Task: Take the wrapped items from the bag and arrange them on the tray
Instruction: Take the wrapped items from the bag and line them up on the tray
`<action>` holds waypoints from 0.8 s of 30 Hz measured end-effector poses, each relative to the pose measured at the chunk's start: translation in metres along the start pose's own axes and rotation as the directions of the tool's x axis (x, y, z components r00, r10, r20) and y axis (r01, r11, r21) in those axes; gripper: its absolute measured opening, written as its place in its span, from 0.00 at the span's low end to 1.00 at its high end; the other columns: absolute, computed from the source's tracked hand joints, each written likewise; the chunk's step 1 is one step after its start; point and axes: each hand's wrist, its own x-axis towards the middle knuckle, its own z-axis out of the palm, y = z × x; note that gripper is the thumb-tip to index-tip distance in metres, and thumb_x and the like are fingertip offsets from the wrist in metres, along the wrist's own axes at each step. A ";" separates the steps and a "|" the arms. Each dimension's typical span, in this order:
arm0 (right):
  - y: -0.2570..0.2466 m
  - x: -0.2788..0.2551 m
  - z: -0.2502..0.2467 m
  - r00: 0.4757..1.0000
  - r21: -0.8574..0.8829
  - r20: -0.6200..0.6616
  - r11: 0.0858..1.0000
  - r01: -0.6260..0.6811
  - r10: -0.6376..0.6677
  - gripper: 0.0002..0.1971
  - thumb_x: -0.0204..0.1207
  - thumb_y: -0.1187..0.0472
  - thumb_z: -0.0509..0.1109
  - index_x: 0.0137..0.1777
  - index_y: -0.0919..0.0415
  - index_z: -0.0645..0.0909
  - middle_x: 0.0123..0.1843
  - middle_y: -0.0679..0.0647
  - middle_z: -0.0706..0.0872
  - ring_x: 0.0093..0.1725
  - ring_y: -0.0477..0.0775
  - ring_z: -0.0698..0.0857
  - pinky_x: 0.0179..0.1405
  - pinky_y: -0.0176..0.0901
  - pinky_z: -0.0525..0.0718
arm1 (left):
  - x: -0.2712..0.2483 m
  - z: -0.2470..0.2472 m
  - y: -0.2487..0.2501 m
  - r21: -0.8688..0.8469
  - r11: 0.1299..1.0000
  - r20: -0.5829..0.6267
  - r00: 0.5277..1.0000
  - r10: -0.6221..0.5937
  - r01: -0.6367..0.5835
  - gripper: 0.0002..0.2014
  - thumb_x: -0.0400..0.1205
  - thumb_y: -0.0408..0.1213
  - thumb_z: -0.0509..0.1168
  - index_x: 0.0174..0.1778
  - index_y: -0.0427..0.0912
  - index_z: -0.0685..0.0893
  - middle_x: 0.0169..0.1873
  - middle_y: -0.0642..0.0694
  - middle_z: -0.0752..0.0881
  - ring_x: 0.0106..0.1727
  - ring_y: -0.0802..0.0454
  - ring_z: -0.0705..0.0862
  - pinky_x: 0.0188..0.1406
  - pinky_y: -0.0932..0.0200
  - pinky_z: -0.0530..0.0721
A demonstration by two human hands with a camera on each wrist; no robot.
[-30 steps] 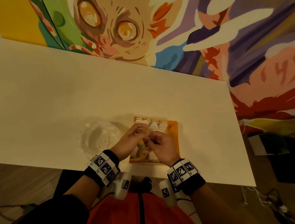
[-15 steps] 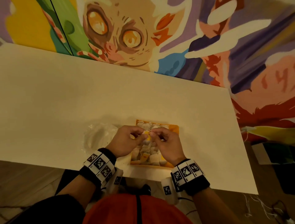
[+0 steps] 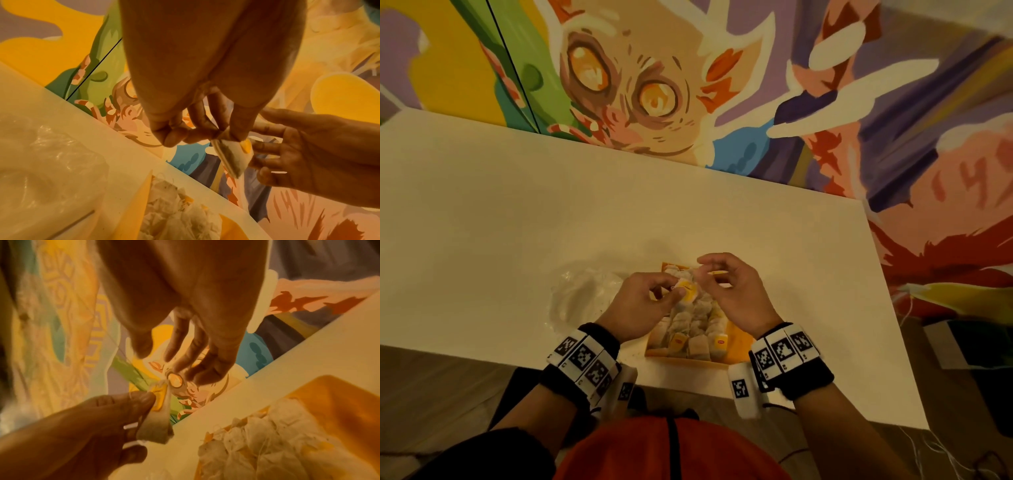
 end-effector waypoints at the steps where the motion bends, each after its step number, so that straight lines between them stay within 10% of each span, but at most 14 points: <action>1: 0.000 -0.001 0.000 0.997 -0.047 0.074 0.999 0.000 0.003 0.13 0.73 0.55 0.78 0.57 0.51 0.86 0.52 0.47 0.88 0.45 0.49 0.88 0.46 0.40 0.88 | 0.001 0.000 0.002 -0.006 1.000 0.009 1.000 0.017 -0.017 0.05 0.81 0.40 0.70 0.45 0.48 0.91 0.33 0.62 0.87 0.32 0.60 0.77 0.32 0.73 0.72; 18: 0.011 0.007 -0.005 0.999 -0.034 -0.041 0.999 0.033 -0.034 0.02 0.74 0.64 0.77 0.42 0.58 0.89 0.37 0.54 0.90 0.38 0.51 0.87 0.41 0.45 0.87 | -0.001 0.004 0.006 0.047 0.998 0.089 0.996 0.025 -0.030 0.08 0.80 0.40 0.72 0.39 0.61 0.85 0.36 0.65 0.87 0.37 0.61 0.78 0.36 0.75 0.72; 24: 0.004 0.010 -0.009 0.999 0.077 -0.044 0.997 0.005 -0.001 0.04 0.75 0.66 0.76 0.42 0.57 0.89 0.32 0.48 0.88 0.33 0.49 0.85 0.36 0.43 0.85 | -0.001 0.004 0.009 -0.039 0.999 0.061 0.997 0.036 -0.034 0.03 0.79 0.39 0.72 0.40 0.51 0.90 0.37 0.57 0.89 0.36 0.59 0.81 0.34 0.73 0.72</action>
